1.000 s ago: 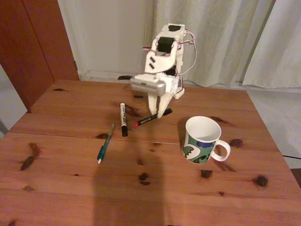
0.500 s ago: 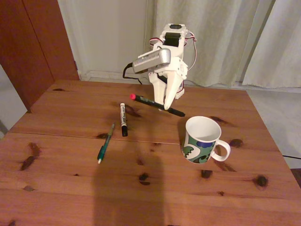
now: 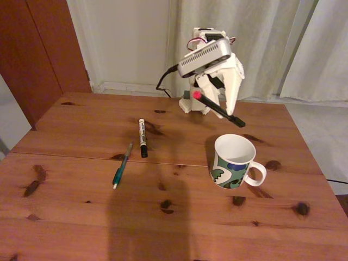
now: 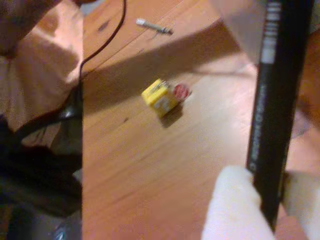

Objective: Clean up the desk and place the pens and markers into the cup

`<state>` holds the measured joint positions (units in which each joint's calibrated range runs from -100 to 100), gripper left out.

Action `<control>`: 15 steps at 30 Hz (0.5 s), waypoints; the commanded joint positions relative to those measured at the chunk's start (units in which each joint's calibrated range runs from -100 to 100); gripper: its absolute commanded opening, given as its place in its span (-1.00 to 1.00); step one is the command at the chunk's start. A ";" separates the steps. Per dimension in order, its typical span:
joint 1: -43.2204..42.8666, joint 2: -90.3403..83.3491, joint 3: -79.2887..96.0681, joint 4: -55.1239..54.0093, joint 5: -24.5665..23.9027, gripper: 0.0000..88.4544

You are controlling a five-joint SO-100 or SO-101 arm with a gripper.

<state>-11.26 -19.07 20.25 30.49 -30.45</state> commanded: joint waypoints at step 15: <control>-1.17 8.93 -3.03 -1.28 -0.19 -0.98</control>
<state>-12.87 -10.59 20.25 30.49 -30.45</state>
